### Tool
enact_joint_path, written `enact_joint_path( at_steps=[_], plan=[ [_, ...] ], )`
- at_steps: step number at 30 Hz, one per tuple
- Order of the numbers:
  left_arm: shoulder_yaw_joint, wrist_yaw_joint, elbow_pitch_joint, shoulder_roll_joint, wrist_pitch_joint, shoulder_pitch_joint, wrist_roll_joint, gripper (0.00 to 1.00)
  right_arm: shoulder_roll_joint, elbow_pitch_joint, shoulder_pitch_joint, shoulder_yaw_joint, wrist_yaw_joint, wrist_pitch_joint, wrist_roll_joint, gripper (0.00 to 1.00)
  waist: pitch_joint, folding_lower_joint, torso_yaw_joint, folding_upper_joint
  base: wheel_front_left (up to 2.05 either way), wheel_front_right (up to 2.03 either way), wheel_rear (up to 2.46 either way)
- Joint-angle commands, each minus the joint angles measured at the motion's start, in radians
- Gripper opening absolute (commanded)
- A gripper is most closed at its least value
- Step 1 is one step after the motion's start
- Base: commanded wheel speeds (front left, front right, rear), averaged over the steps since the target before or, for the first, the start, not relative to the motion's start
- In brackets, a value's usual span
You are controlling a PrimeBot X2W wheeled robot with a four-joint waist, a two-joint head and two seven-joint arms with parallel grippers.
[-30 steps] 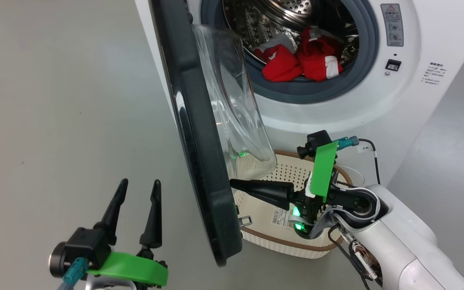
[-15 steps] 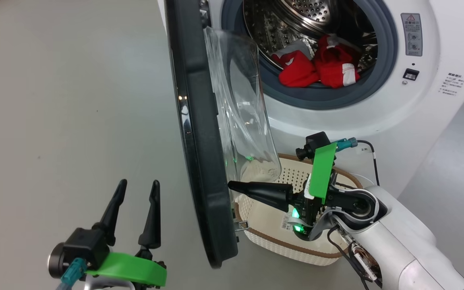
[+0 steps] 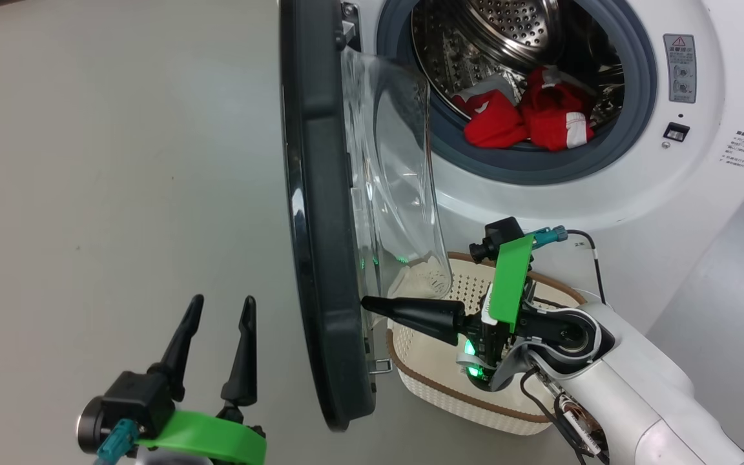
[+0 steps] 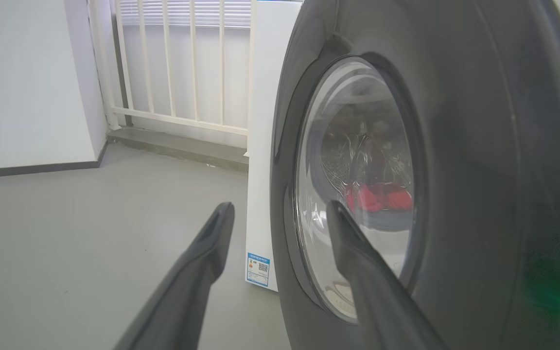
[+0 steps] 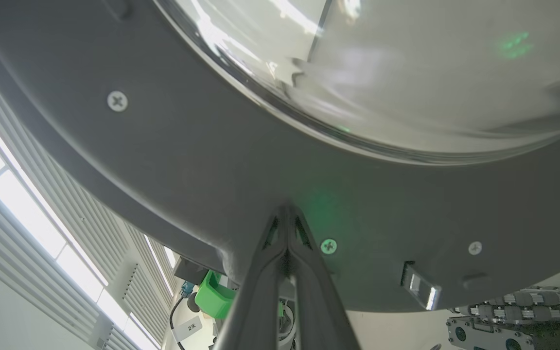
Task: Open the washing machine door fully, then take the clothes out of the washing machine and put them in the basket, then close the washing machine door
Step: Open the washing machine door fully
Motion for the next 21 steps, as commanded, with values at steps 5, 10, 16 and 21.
enact_joint_path(
  at_steps=[5,10,16,21],
  plan=[
    [0.028,0.006,-0.023,0.025,-0.005,0.000,-0.014,1.00,0.024,0.000,0.011,0.013,0.005,-0.071,-0.050,0.24,-0.023,-0.0001,-0.006,0.0000,0.00,0.00,0.00],
    [0.025,0.005,-0.022,0.029,-0.002,0.004,-0.018,1.00,0.012,-0.006,0.028,0.004,0.005,-0.108,-0.093,0.93,-0.037,-0.0001,-0.011,0.0000,0.00,0.00,0.00],
    [0.028,0.013,-0.023,0.033,0.009,0.013,-0.028,1.00,-0.015,-0.093,0.078,-0.044,0.005,-0.183,-0.157,1.00,-0.057,-0.0001,-0.021,0.0000,0.00,0.00,0.00],
    [0.034,0.028,-0.030,0.034,0.014,0.023,-0.034,1.00,-0.084,-0.206,0.119,0.002,0.005,-0.326,-0.381,1.00,-0.059,-0.0001,-0.035,0.0000,0.00,0.00,0.00]
  ],
)
